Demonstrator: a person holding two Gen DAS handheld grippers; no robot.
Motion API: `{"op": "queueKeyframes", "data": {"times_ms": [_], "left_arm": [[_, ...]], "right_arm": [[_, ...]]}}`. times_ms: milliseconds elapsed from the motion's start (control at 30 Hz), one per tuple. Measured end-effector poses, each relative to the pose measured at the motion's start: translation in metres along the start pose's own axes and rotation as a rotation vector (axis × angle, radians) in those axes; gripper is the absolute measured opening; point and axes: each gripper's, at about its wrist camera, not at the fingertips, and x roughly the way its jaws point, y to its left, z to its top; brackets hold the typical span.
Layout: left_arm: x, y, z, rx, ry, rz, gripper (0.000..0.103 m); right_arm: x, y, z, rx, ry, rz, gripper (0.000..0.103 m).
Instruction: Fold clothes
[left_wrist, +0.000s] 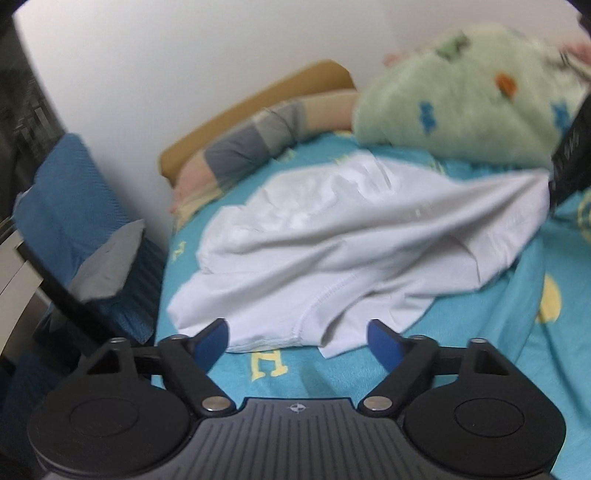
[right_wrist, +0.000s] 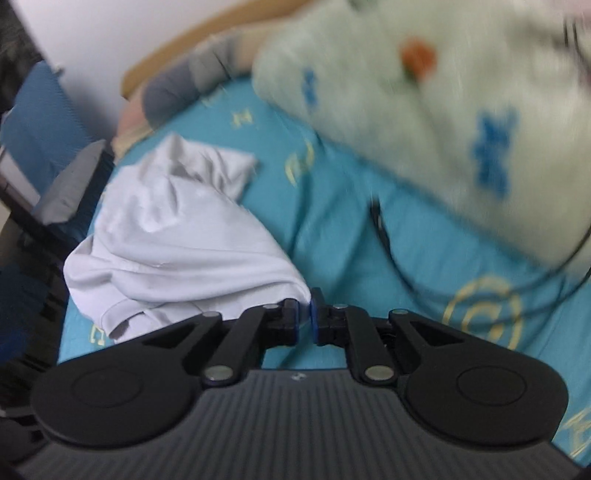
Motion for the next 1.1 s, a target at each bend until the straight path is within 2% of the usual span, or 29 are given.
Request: {"op": "queueKeyframes", "data": {"times_ms": [67, 133, 200, 267, 333, 367, 400, 433, 500, 533, 633, 700, 800, 900, 933, 1100], "left_arm": [[0.018, -0.005, -0.002, 0.064, 0.003, -0.007, 0.078], [0.036, -0.011, -0.007, 0.139, -0.011, -0.008, 0.073], [0.048, -0.016, -0.010, 0.192, -0.024, -0.014, 0.071], [0.062, -0.019, -0.011, 0.218, -0.027, -0.004, 0.064], [0.074, -0.021, -0.011, 0.240, -0.039, 0.024, 0.046], [0.077, -0.021, -0.012, 0.257, -0.055, 0.040, 0.041], [0.077, -0.021, -0.011, 0.274, -0.073, 0.050, 0.031], [0.076, -0.019, -0.009, 0.283, -0.085, 0.047, 0.020], [0.069, -0.011, -0.001, 0.282, -0.107, 0.014, 0.014], [0.062, -0.003, 0.006, 0.252, -0.126, -0.003, 0.006], [0.037, 0.023, 0.028, 0.125, -0.191, -0.042, 0.004], [0.018, 0.043, 0.040, 0.009, -0.232, -0.068, 0.004], [0.000, 0.064, 0.049, -0.101, -0.276, -0.106, 0.004], [-0.018, 0.076, 0.050, -0.174, -0.303, -0.139, 0.004], [-0.026, 0.077, 0.048, -0.199, -0.308, -0.150, 0.004], [-0.028, 0.087, 0.043, -0.266, -0.316, -0.179, 0.004]], "right_arm": [[0.002, -0.002, -0.001, 0.018, 0.001, 0.018, 0.024], [-0.001, -0.003, 0.000, 0.037, -0.021, 0.032, 0.060], [-0.003, -0.008, 0.003, 0.071, -0.042, 0.048, 0.073], [-0.003, -0.015, 0.007, 0.106, -0.067, 0.051, 0.071], [-0.003, -0.020, 0.011, 0.130, -0.099, 0.028, 0.071], [-0.002, -0.022, 0.012, 0.141, -0.116, 0.006, 0.071], [-0.001, -0.025, 0.014, 0.150, -0.133, -0.019, 0.071], [0.000, -0.028, 0.015, 0.160, -0.149, -0.040, 0.071], [0.004, -0.032, 0.018, 0.172, -0.171, -0.068, 0.071], [0.006, -0.034, 0.020, 0.178, -0.182, -0.080, 0.071], [0.009, -0.034, 0.022, 0.172, -0.205, -0.096, 0.071], [0.010, -0.036, 0.021, 0.154, -0.183, -0.088, 0.072], [0.022, -0.034, 0.019, 0.081, -0.013, -0.013, 0.081], [0.026, -0.021, 0.008, -0.039, 0.120, 0.098, 0.082], [0.020, -0.018, 0.006, -0.054, 0.092, 0.102, 0.082], [-0.022, -0.007, -0.001, -0.080, -0.171, 0.060, 0.082]]}}
